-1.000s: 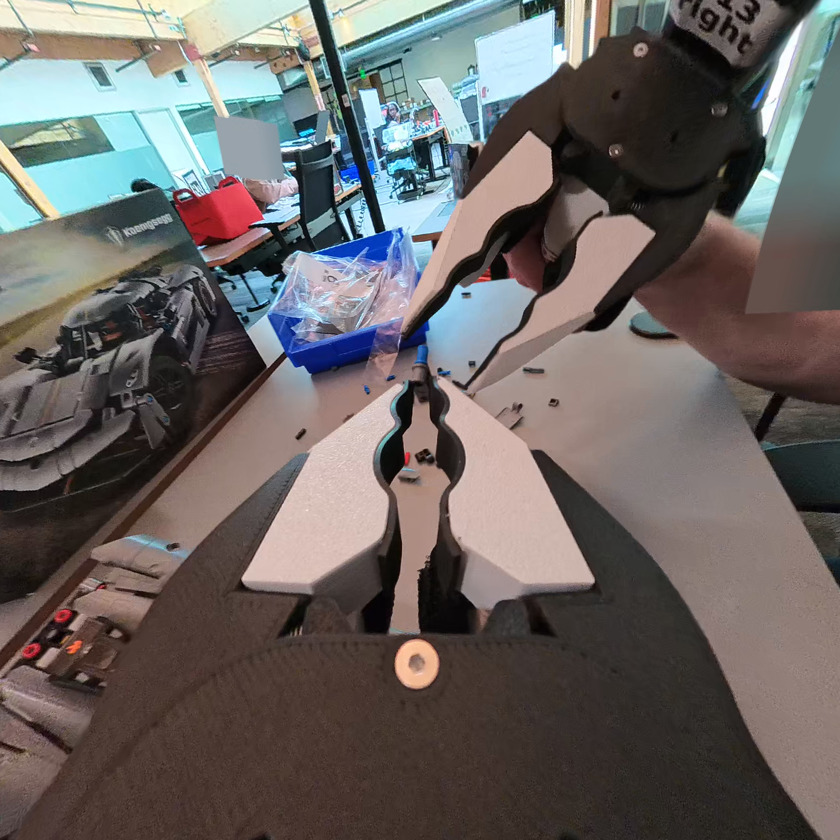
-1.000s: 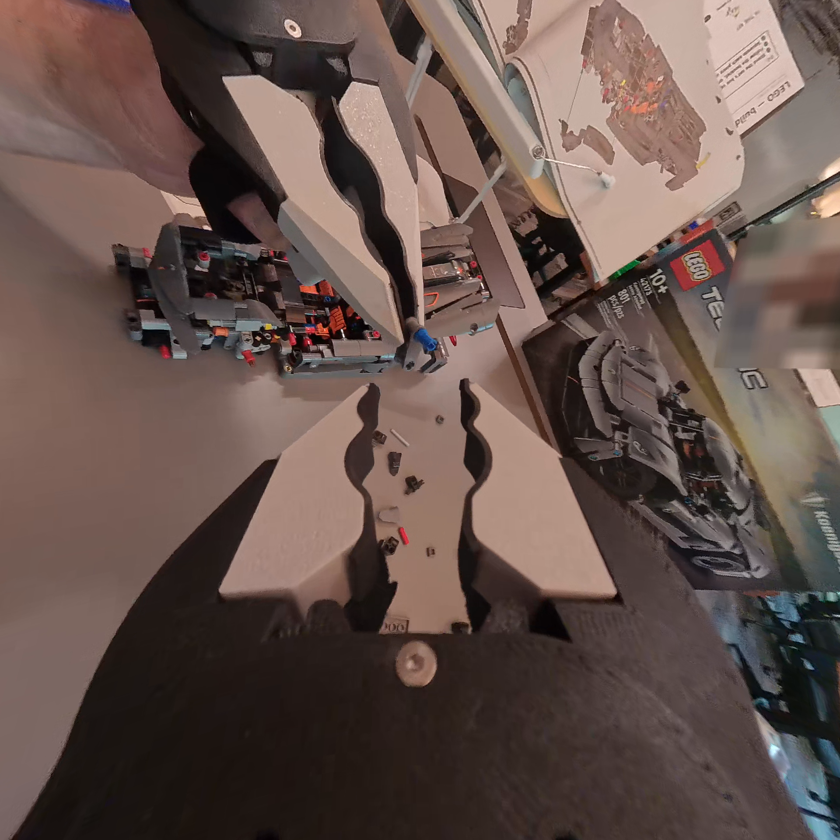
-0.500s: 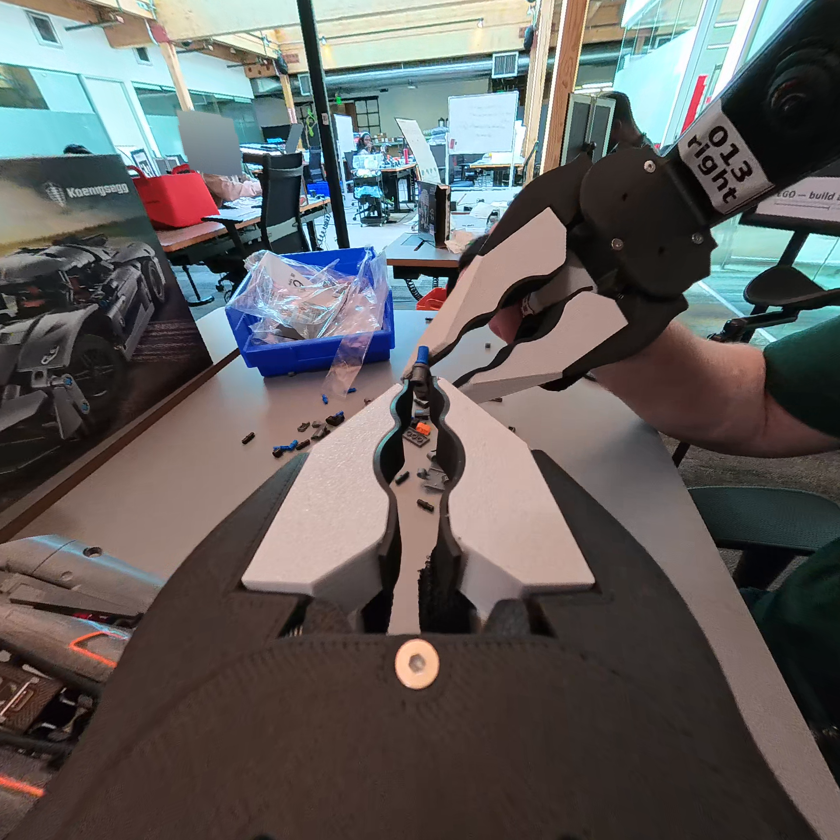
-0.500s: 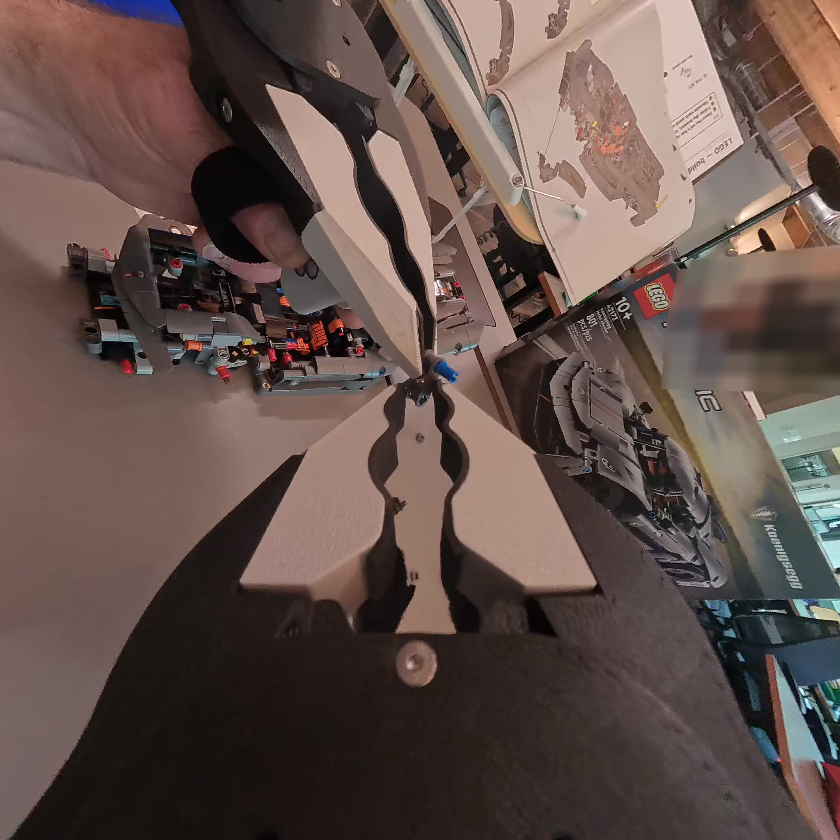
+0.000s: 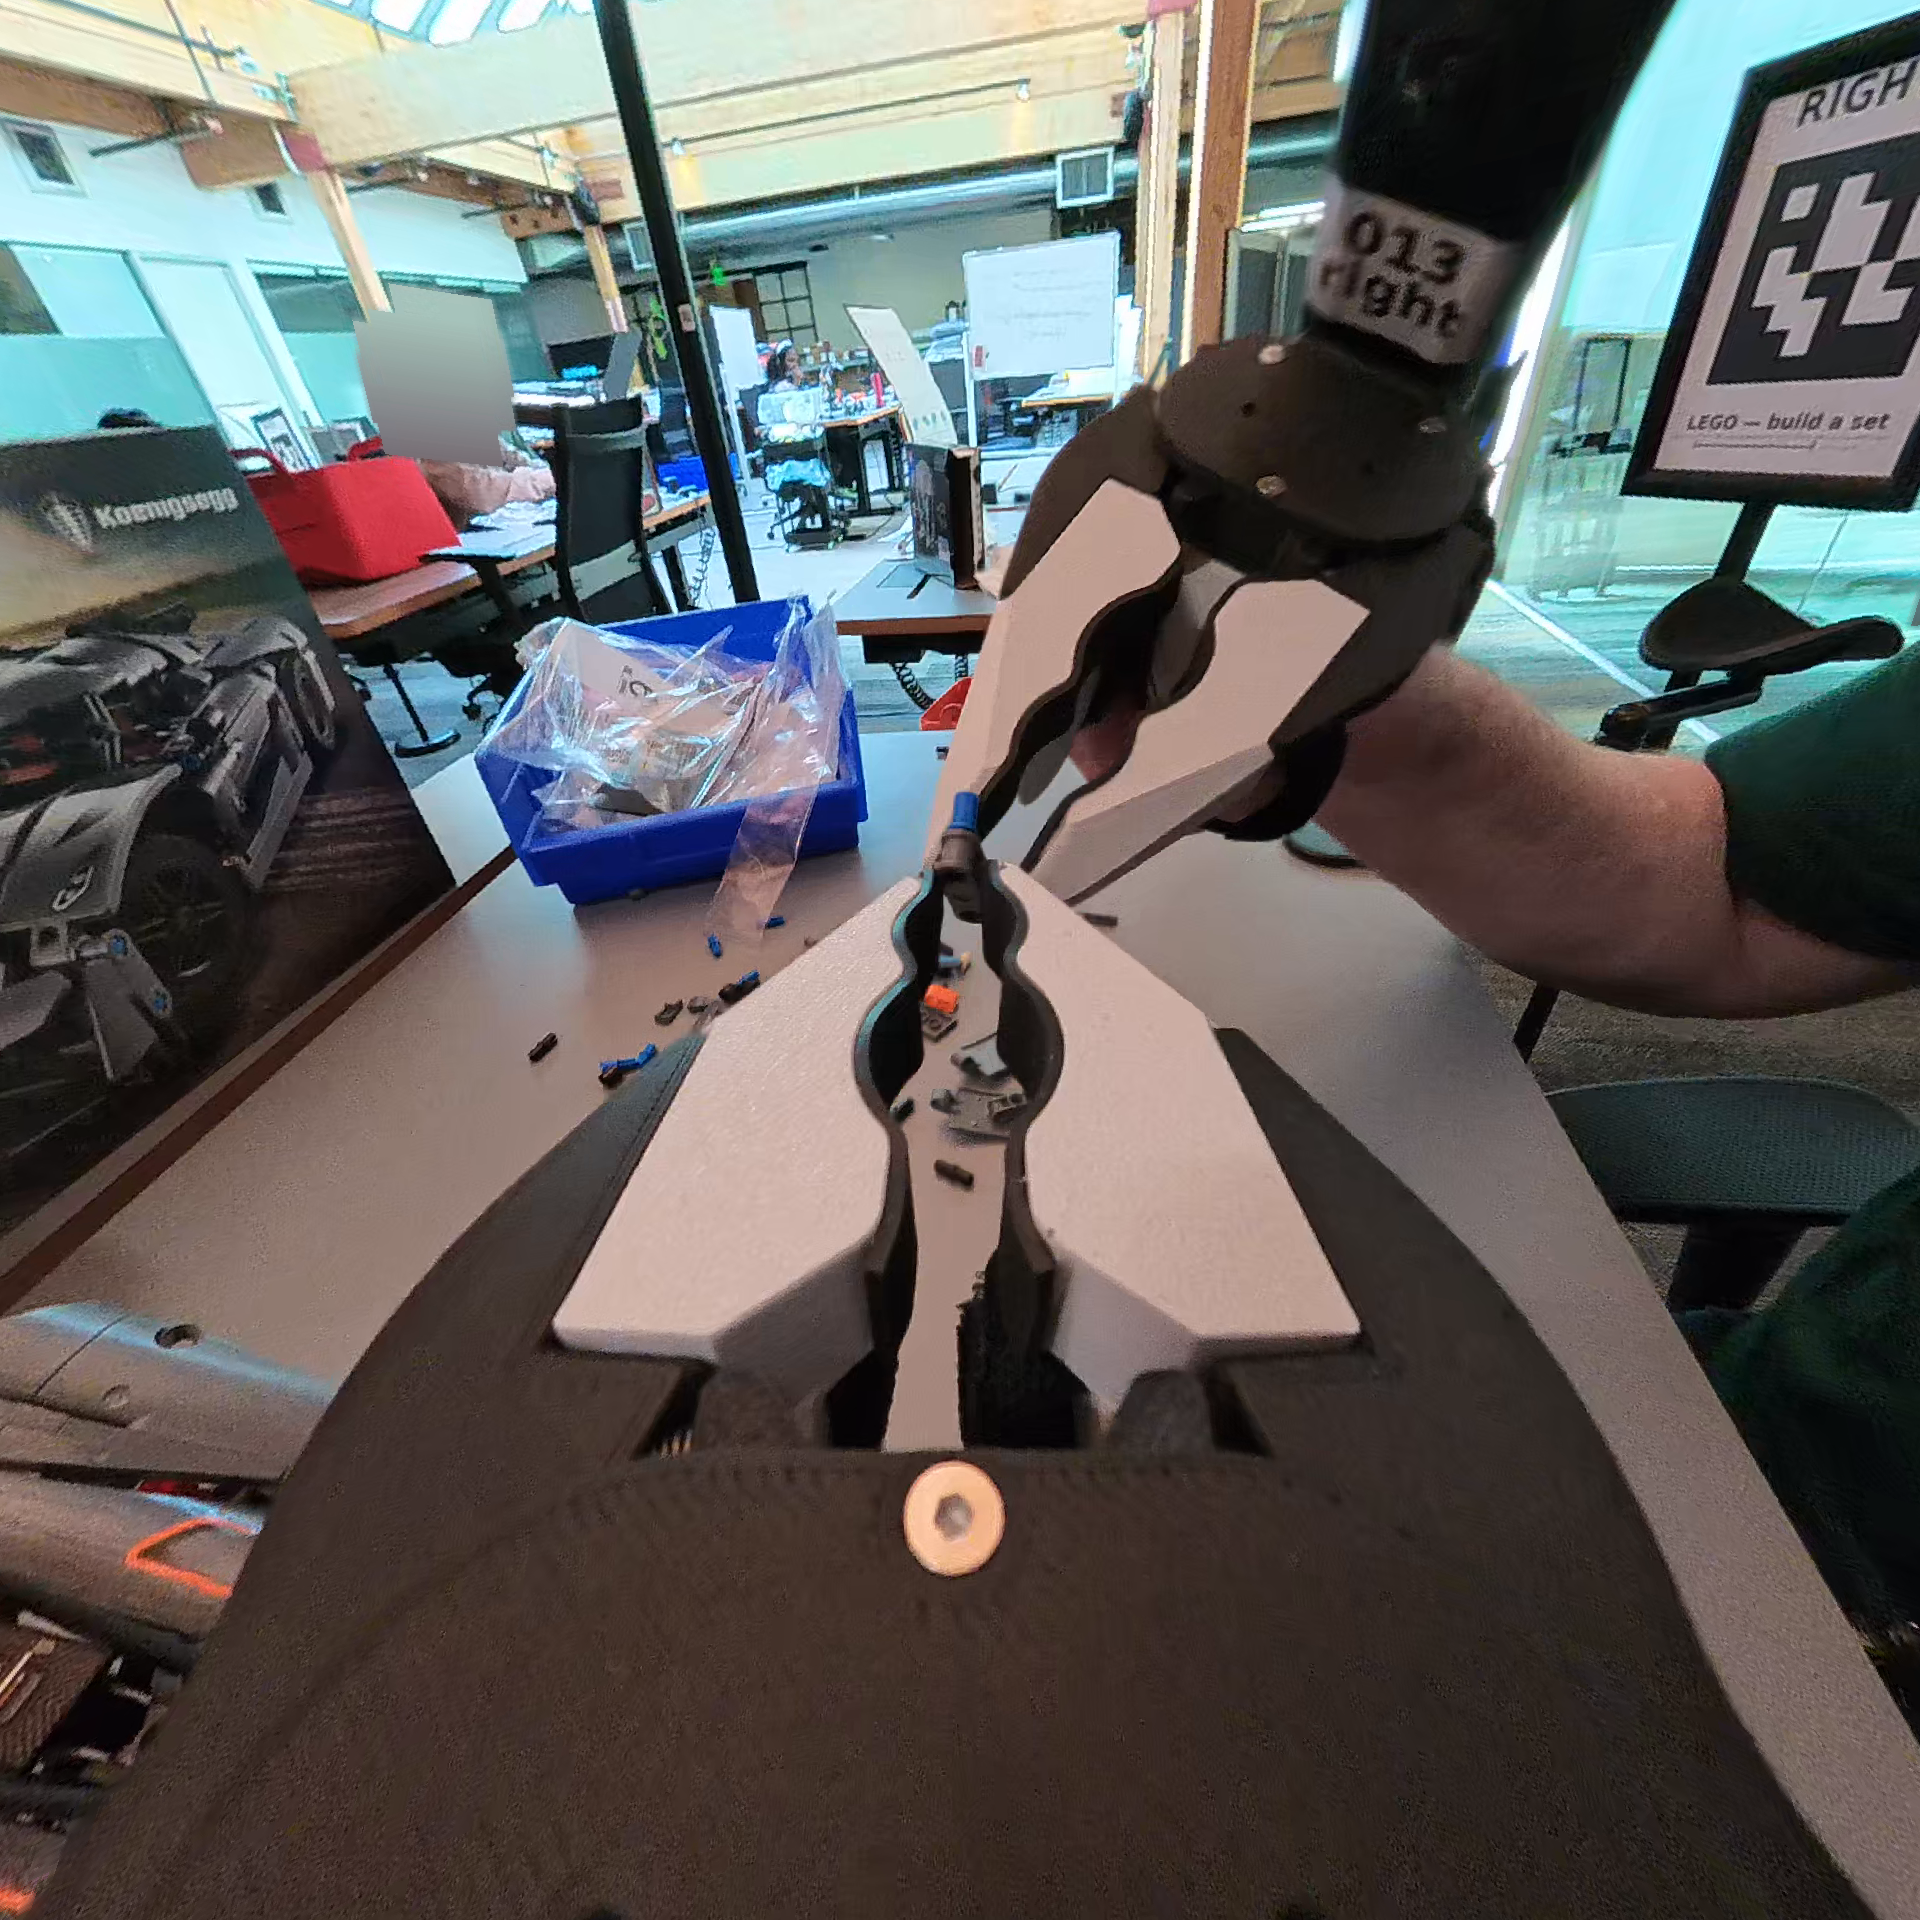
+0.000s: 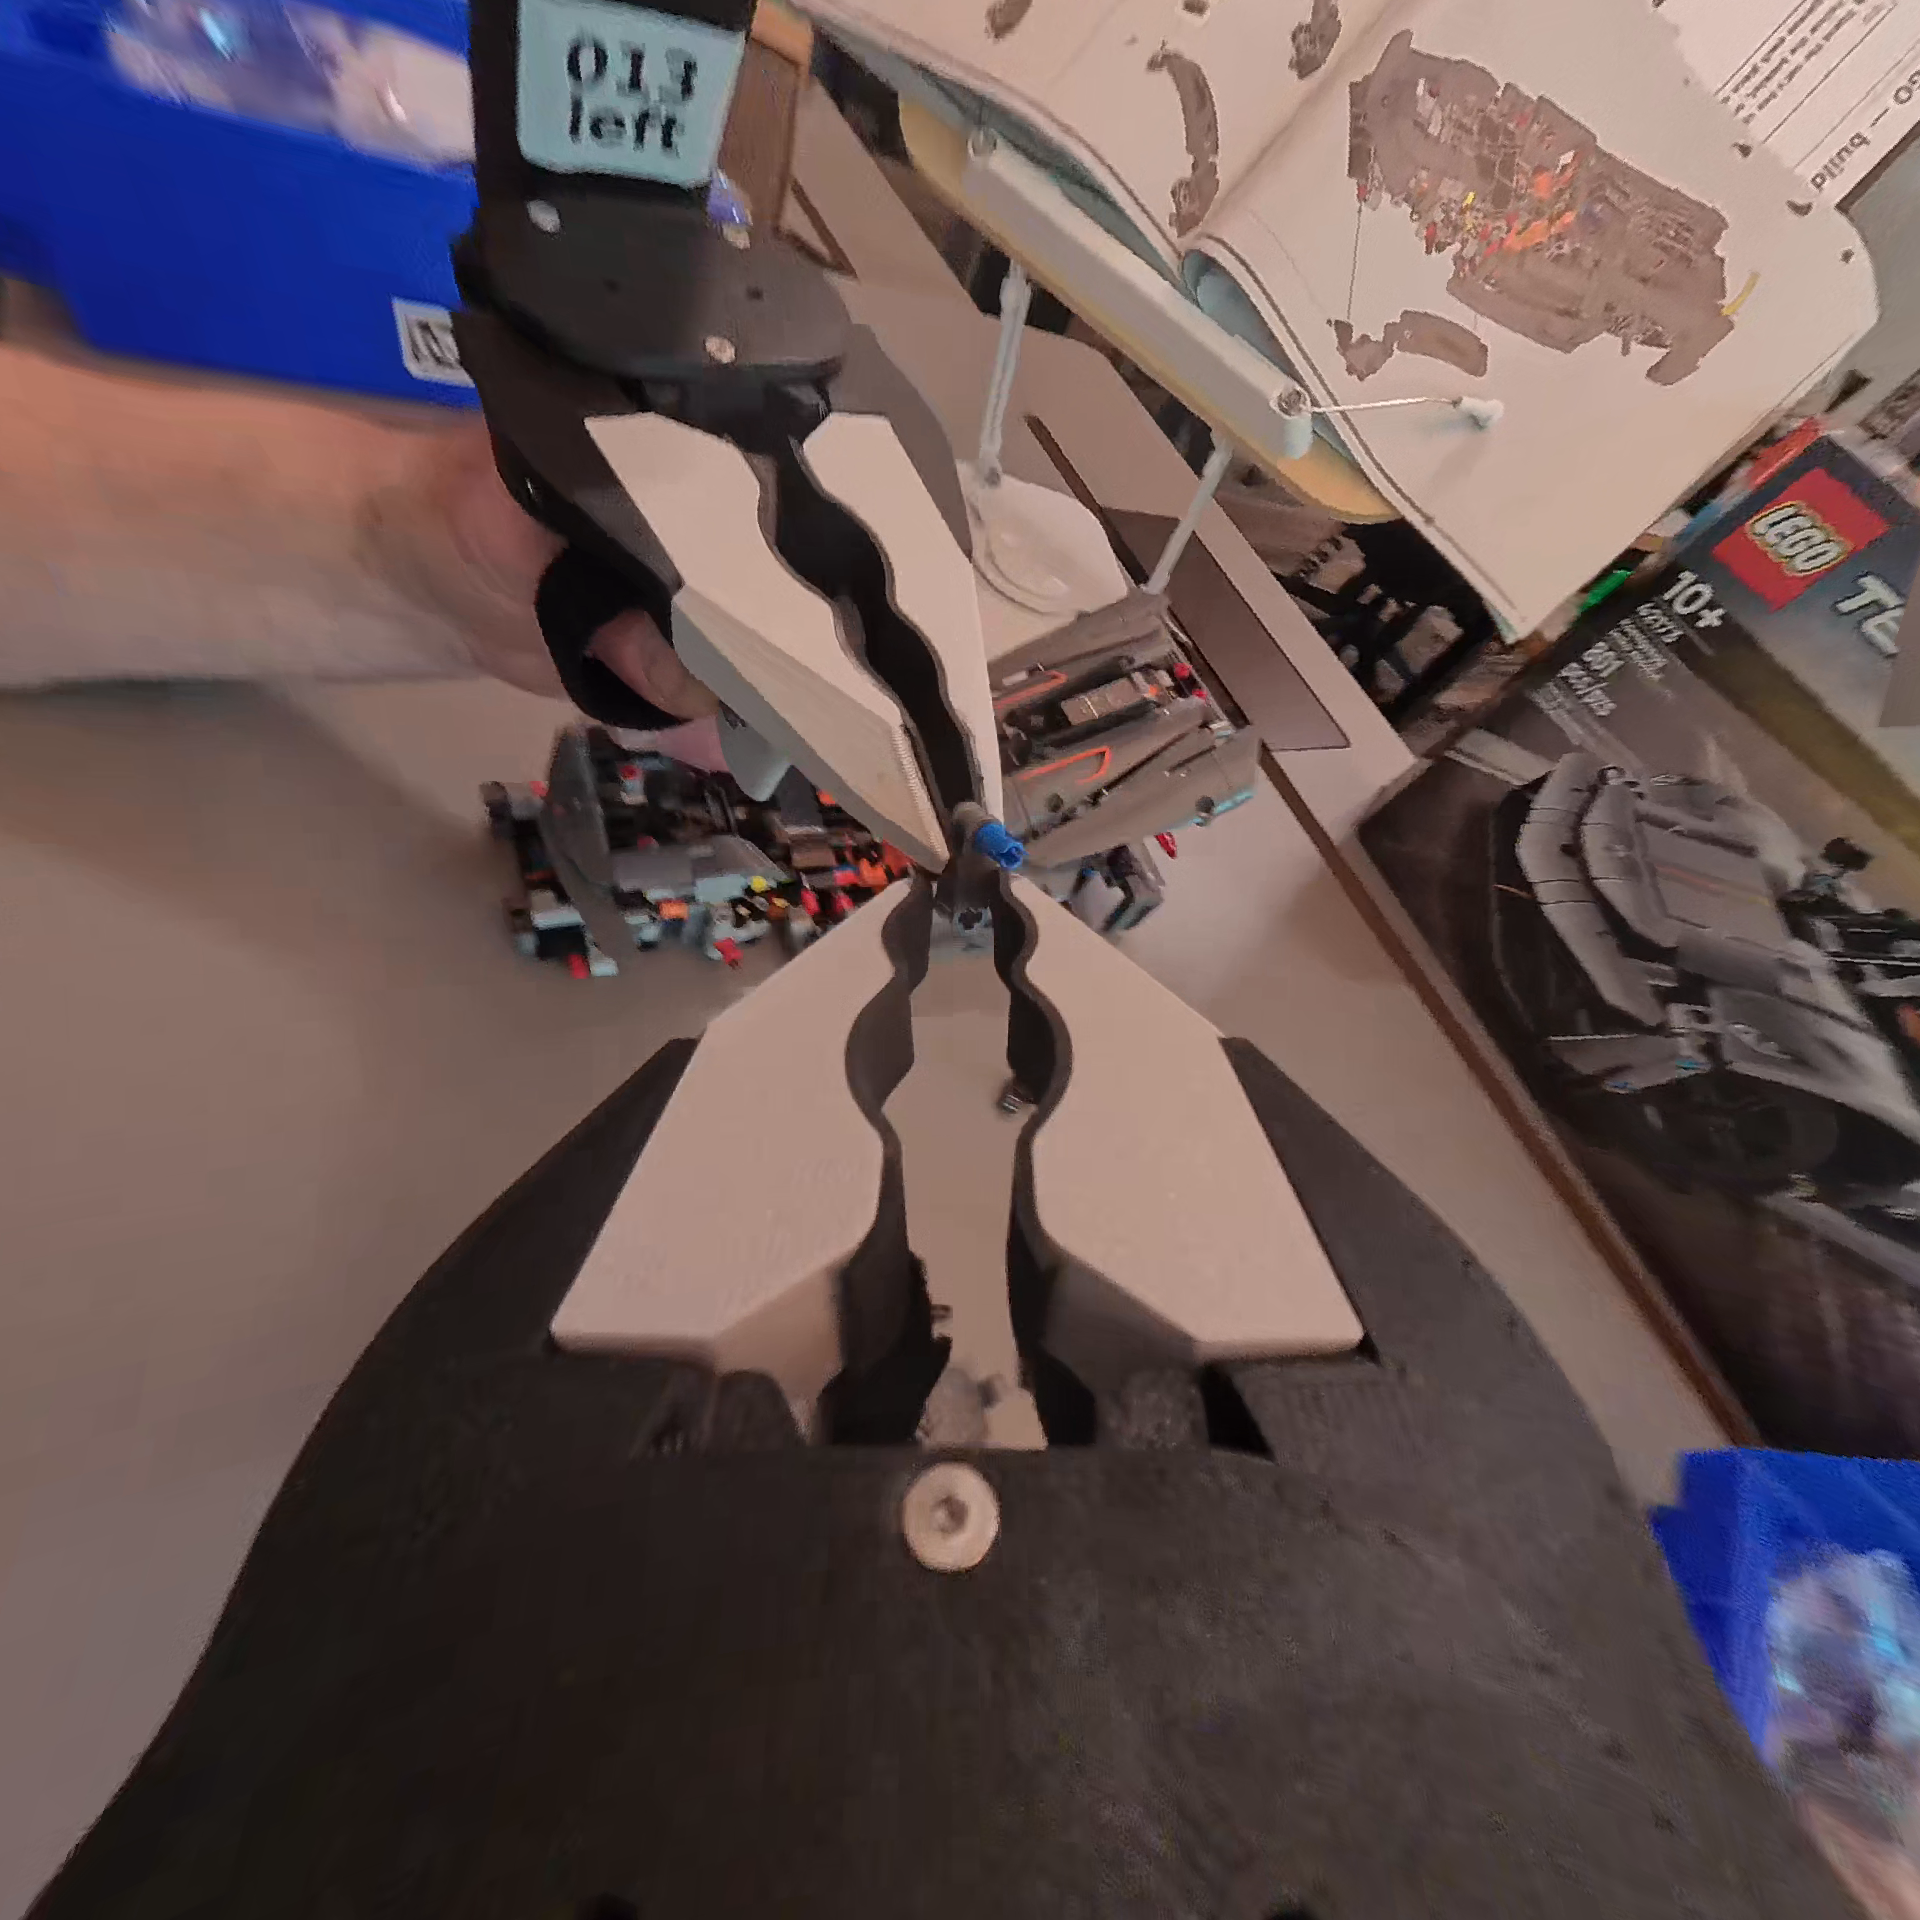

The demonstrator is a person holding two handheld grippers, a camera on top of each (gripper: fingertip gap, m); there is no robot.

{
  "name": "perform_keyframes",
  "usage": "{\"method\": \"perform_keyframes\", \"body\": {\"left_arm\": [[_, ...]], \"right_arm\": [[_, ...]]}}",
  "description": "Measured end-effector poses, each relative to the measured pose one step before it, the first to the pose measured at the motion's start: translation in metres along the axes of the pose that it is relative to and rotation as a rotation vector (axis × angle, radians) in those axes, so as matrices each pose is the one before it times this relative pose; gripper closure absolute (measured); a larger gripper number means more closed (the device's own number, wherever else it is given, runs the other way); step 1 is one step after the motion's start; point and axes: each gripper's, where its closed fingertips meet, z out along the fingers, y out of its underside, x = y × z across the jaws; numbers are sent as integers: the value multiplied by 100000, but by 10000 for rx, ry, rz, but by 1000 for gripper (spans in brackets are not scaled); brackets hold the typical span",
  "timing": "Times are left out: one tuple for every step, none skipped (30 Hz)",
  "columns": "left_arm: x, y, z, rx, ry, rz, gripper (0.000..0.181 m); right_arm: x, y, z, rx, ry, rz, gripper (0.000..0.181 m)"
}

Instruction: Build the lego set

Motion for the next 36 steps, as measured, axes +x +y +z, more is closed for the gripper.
{"method": "perform_keyframes", "body": {"left_arm": [[152, -179, -56, 93, 77, 31, 177], [142, -91, -41, 44, 86, 17, 177], [108, -108, -18, 52, 47, 43, 177], [110, -141, -30, 83, 44, 47, 177], [220, -177, -52, 97, 125, 3, 177], [137, -196, -32, 93, 60, 31, 177], [76, -77, 9, 19, 15, 50, 177], [70, -68, 0, 30, 22, 20, 177], [33, -91, -18, 51, 19, -10, 177], [-14, -26, -8, 17, -20, 16, 177], [6, 14, 5, -8, -18, 39, 177], [16, -10, -11, 12, 4, 21, 176], [31, -75, -29, 53, 20, 7, 177], [32, -50, -25, 28, 22, 4, 177], [65, -61, -19, 36, 44, 1, 176], [22, -56, -13, 40, 15, -7, 176], [5, -54, -23, 39, 9, 1, 176], [11, -14, -22, 4, 19, -7, 176], [-12, 57, -16, -32, 9, 10, 176], [-14, 64, -8, -25, -1, 27, 176], [-33, 42, 5, -6, -3, 6, 176], [-34, -2, -10, 20, -3, -25, 176], [-3, -34, -14, 29, 19, -35, 176], [29, -6, -21, 6, 31, -6, 176], [32, -8, -5, 6, 30, 9, 176], [31, -24, 10, 27, 35, -22, 176], [48, -4, 17, 21, 45, -32, 176], [44, 32, 32, 2, 42, -18, 176], [1, 29, 39, 3, 12, 1, 176], [27, 44, 37, -9, 17, -10, 176], [22, 54, 25, -36, 26, -16, 176], [-38, 68, 53, -65, -37, 6, 175], [-45, 34, 44, -72, -62, 20, 173], [158, 37, 36, -90, 79, 27, 174], [73, 17, -1, -63, 21, 52, 174], [26, 28, 10, -30, 10, 26, 173]], "right_arm": [[-162, -254, -159, 281, -271, 401, 170], [-159, -200, -122, 232, -279, 390, 170], [-168, -187, -97, 204, -271, 360, 169], [-207, -214, -106, 198, -287, 321, 166], [-131, -208, -126, 176, -206, 236, 171], [-42, -176, -129, 143, -94, 114, 172], [-53, -103, -91, 83, -94, 110, 172], [-64, -56, -51, 44, -110, 165, 173], [-44, -75, -46, 73, -102, 151, 173], [-19, -56, -13, 75, -65, 105, 173], [3, 10, 3, 37, -41, 69, 172], [-20, 6, 11, 37, -51, 66, 173], [-38, -47, -4, 75, -65, 72, 173], [-28, -61, -22, 82, -67, 72, 173], [9, -20, -11, 62, -48, 65, 175], [-5, -54, -21, 82, -53, 66, 175], [-26, -58, -3, 108, -86, 100, 175], [-25, -35, 18, 91, -99, 127, 176], [-14, 23, 24, 48, -75, 98, 175], [18, 52, 31, 12, -38, 38, 176], [22, 42, 27, 3, -17, 19, 176], [39, -1, 10, 17, -3, 24, 176], [15, -39, 11, 30, 10, -2, 176], [-5, -21, 16, 13, 14, -37, 176], [-30, -3, -3, -7, 22, -55, 176], [-12, -13, -23, -4, 31, -48, 176], [-26, -1, -20, -6, 15, -16, 176], [-22, 28, -33, -17, 4, -2, 176], [-3, 37, -40, -15, 19, -14, 176], [12, 42, -34, -11, 18, -7, 176], [-10, 62, -18, -22, -1, 11, 176], [8, 64, -33, -37, 2, 7, 176], [11, 63, -57, -40, 3, -7, 176], [-38, 49, -59, -37, -16, -3, 176], [-42, 35, -77, -31, -11, 0, 176], [-23, 2, -101, -24, 11, -8, 176]]}}
